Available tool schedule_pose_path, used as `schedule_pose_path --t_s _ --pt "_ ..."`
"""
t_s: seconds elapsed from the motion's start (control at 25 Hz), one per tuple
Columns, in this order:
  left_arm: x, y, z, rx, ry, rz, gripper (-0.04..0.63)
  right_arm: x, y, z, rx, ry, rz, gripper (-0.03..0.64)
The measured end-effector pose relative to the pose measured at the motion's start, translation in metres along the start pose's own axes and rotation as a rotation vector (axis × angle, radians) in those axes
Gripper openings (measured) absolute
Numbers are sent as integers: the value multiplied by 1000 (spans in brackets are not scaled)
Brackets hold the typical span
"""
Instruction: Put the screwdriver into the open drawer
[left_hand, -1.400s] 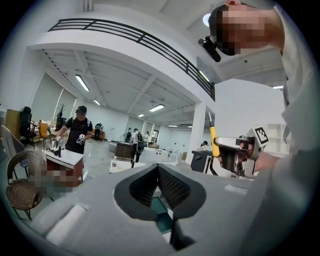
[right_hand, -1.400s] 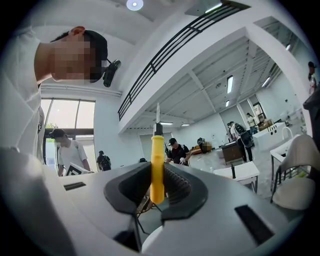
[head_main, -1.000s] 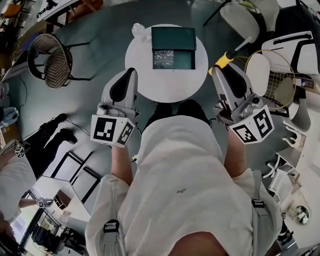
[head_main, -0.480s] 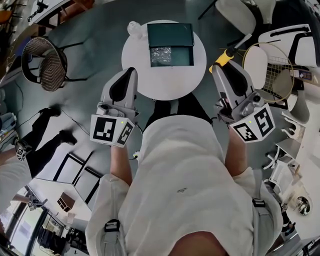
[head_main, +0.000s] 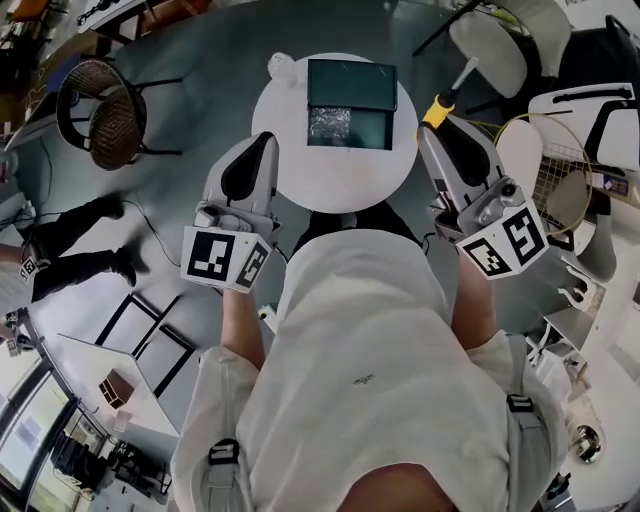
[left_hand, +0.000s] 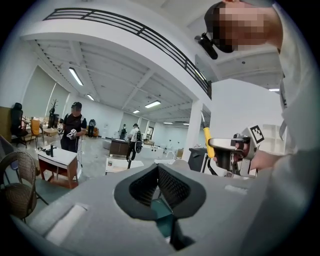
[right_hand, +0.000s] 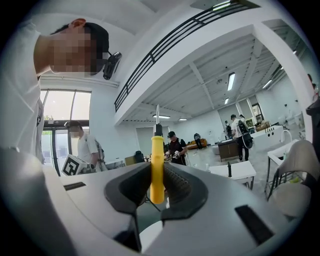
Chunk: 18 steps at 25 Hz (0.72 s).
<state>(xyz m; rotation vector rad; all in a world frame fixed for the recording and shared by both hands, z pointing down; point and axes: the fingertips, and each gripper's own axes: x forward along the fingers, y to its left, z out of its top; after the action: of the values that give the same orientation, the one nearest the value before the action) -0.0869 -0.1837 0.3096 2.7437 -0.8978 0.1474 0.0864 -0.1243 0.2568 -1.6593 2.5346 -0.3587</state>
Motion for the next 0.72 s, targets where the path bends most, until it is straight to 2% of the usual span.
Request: schedule_pose_path --t_s 0.44,0.72 --pt "9 -7 2 -22 -5 126 12 30 -23 -23 -55 120 142 81" --pt "12 -5 -5 -42 8 200 12 48 -37 -60 -45 197 227 80"
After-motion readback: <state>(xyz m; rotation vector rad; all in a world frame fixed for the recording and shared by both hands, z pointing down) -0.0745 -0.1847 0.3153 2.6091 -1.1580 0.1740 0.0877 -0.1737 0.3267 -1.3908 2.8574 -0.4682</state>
